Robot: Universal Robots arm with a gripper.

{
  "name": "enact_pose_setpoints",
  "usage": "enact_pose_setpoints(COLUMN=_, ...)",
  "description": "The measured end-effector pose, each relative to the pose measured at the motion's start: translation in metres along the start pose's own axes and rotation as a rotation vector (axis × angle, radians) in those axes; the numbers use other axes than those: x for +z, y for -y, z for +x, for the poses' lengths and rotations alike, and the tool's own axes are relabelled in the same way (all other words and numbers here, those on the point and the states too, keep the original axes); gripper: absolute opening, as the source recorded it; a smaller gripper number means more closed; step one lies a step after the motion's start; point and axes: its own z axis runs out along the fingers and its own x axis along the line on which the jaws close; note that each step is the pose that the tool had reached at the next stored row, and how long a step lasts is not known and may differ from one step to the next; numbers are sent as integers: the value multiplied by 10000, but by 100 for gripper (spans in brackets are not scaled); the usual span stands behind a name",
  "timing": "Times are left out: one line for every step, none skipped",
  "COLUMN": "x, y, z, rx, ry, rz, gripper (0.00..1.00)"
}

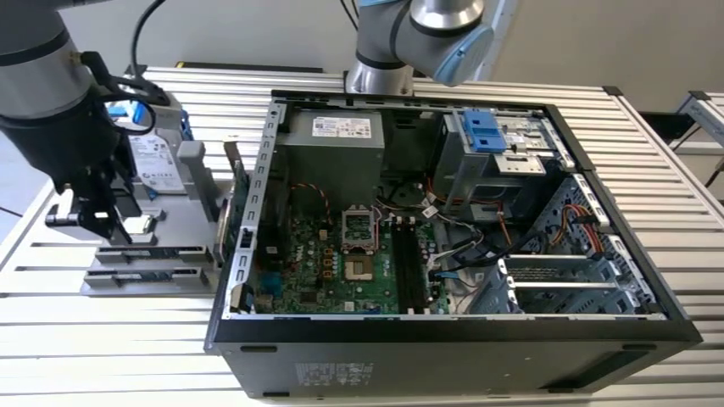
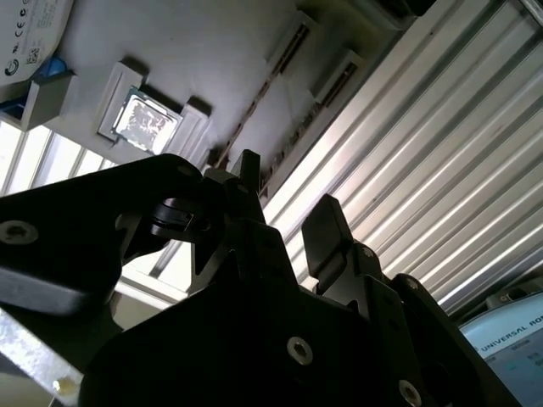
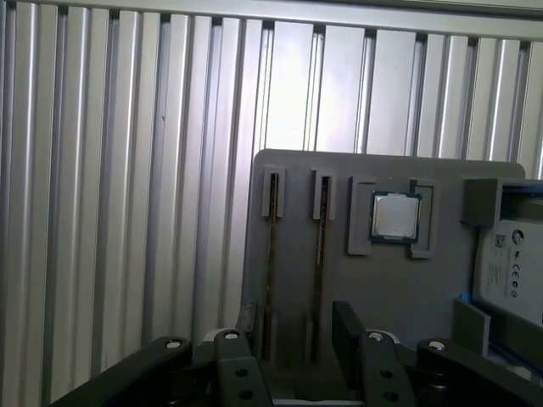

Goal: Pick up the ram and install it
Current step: 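Pick up the ram and move it above insertion slot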

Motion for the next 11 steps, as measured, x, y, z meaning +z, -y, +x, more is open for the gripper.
enact_pose_setpoints(x=10, y=0, z=0, rx=0, ry=0, rz=-1, gripper=100)
enact_pose_setpoints(x=19, y=0, z=0, rx=0, ry=-1, rz=-1, gripper=100)
enact_pose_setpoints(x=29, y=0, z=0, rx=0, ry=0, rz=0, gripper=100)
enact_pose_setpoints(x=37, y=1, z=0, rx=0, ry=0, rz=0, gripper=100)
enact_pose_setpoints(x=44, y=0, z=-1, rx=0, ry=0, rz=-1, gripper=100)
enact_pose_setpoints(x=49, y=0, z=-1, rx=1, ry=0, rz=-1, gripper=100)
enact_pose_setpoints(x=54, y=-2, z=-1, rx=1, ry=0, rz=-2, gripper=100)
enact_pose_setpoints(x=60, y=-2, z=-1, rx=0, ry=0, rz=-1, gripper=100)
enact_pose_setpoints(x=65, y=-2, z=-1, rx=0, ry=0, rz=0, gripper=100)
enact_pose_setpoints(x=72, y=-2, z=-1, rx=0, ry=0, rz=-1, gripper=100)
enact_pose_setpoints(x=77, y=-2, z=-1, rx=0, ry=1, rz=-1, gripper=100)
